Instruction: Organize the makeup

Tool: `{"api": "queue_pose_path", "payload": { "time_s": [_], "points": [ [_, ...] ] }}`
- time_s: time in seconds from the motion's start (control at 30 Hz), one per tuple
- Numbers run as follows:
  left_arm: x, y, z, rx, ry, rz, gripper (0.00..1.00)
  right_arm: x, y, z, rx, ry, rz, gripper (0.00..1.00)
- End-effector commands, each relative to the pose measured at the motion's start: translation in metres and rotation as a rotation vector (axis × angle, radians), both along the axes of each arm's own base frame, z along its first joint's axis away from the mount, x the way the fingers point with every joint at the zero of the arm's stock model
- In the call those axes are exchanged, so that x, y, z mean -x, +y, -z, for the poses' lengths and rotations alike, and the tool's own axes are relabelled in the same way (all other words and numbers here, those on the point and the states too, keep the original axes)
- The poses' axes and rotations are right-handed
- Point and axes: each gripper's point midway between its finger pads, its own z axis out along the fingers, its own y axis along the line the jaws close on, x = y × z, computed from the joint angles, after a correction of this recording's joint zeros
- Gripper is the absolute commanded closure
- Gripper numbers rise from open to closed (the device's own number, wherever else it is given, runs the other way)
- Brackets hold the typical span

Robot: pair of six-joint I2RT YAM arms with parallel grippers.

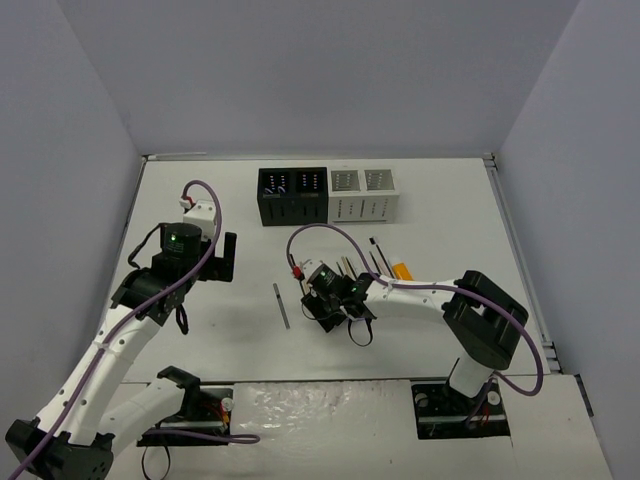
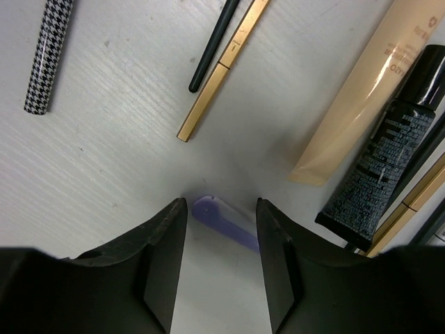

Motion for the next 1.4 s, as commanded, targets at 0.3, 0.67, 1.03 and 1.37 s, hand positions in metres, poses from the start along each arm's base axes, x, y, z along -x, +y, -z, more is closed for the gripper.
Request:
{"api": "queue_pose_path", "payload": {
  "time_s": [0.3, 0.67, 1.03, 1.37],
  "points": [
    [-0.012, -0.007, -0.021, 0.049, -0.066, 0.003, 0.03, 0.008, -0.017, 0.000, 0.043, 0.031, 0.112, 0.59],
    [-0.012, -0.007, -0.020, 0.049, -0.064, 0.006, 0.03, 0.005, -0.001, -0.017, 0.046, 0.055, -0.010, 0.46],
    [-0.011, -0.007, -0.023, 0.052, -0.077, 0.008, 0.03, -0.007, -0.014, -0.016, 0.154, 0.087, -0.121, 0.47],
    [-0.009, 0.002, -0.033, 0.053, -0.131, -0.029, 0.03, 0.001, -0.026, -0.007, 0.225, 0.150, -0.217, 0.48]
  ]
}}
